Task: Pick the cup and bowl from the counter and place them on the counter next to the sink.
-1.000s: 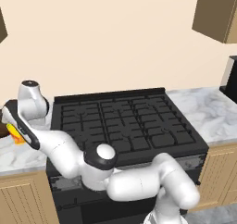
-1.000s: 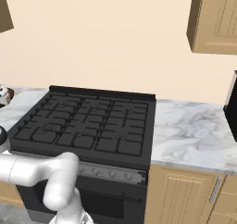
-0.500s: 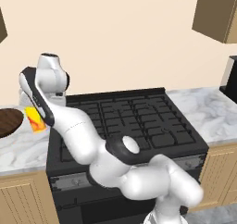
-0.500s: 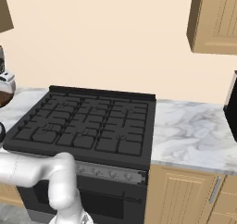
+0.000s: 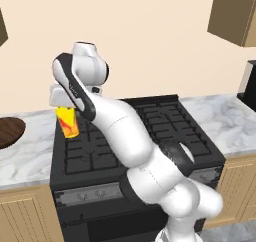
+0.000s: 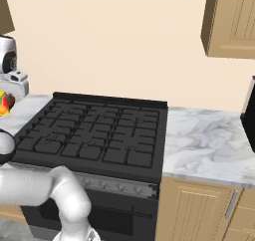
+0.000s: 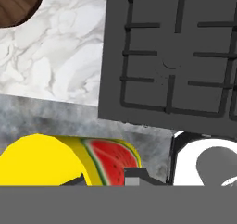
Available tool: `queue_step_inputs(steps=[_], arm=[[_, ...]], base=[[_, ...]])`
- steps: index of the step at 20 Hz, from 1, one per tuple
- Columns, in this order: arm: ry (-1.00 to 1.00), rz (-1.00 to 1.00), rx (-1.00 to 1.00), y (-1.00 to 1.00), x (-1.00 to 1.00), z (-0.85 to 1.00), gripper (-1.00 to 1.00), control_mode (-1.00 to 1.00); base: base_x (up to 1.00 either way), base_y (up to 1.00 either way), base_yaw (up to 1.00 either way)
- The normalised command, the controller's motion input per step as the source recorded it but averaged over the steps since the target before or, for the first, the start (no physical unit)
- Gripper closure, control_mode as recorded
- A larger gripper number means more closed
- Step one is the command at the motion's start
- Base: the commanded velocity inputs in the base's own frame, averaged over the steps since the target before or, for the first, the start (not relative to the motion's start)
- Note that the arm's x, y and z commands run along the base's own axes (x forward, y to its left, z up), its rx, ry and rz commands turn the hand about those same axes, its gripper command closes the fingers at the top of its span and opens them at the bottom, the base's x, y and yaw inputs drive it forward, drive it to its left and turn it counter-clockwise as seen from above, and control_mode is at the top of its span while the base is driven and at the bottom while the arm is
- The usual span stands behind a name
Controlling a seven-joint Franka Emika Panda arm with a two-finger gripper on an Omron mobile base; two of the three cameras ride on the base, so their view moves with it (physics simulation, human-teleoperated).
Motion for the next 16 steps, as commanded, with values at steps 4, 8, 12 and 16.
queue_step_inputs(steps=[4, 8, 12, 16], arm=[[0.00, 0.00, 0.00, -1.00, -0.90, 0.02, 1.00, -1.00], [0.00, 0.00, -0.01, -1.00, -0.75, -0.03, 1.00, -1.00], [0.04, -0.02, -0.03, -1.00, -0.36, 0.00, 1.00, -1.00], [0.13, -0.06, -0.09, -1.00, 0.06, 0.00, 1.00, -1.00]], base=[[0.00, 0.00, 0.00], [0.00, 0.00, 0.00], [0.00, 0.00, 0.00], [0.00, 0.00, 0.00]])
